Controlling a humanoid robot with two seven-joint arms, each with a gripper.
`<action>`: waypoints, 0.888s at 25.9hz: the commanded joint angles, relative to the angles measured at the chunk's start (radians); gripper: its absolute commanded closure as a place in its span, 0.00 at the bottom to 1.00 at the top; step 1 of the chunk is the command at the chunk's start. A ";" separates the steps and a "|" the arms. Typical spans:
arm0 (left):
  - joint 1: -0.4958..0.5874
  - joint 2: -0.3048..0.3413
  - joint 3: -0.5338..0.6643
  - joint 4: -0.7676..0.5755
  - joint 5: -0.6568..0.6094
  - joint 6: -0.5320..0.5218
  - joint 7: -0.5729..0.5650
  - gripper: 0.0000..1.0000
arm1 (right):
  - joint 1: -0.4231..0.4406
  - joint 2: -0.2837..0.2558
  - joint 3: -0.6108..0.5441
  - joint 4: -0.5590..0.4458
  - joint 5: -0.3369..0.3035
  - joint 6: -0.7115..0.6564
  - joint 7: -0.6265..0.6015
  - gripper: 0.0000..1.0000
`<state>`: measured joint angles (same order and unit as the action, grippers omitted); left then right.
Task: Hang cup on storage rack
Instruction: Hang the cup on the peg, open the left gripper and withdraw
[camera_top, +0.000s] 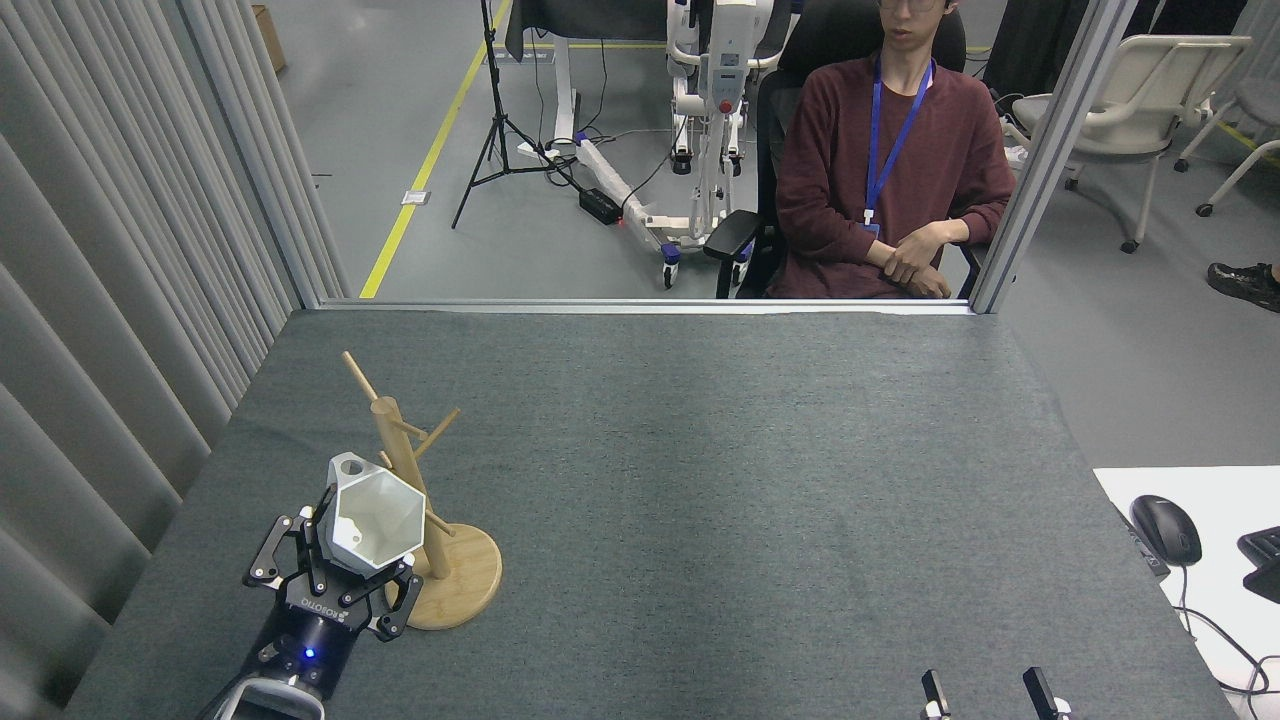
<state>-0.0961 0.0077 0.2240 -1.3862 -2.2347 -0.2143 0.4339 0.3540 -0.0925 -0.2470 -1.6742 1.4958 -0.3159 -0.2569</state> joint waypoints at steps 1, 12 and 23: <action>0.002 -0.002 0.001 0.003 0.012 -0.004 0.003 0.00 | -0.001 0.000 0.000 0.002 0.000 0.000 -0.002 0.01; 0.156 0.011 0.109 -0.105 0.313 -0.123 0.003 0.00 | -0.001 -0.001 0.000 0.002 0.000 0.000 -0.002 0.01; 0.355 0.009 0.205 -0.191 0.696 -0.267 0.003 0.00 | 0.014 -0.003 0.000 -0.001 -0.025 -0.018 -0.007 0.01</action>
<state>0.1993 0.0189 0.3992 -1.5340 -1.6786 -0.4274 0.4375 0.3576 -0.0930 -0.2470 -1.6711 1.4887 -0.3241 -0.2617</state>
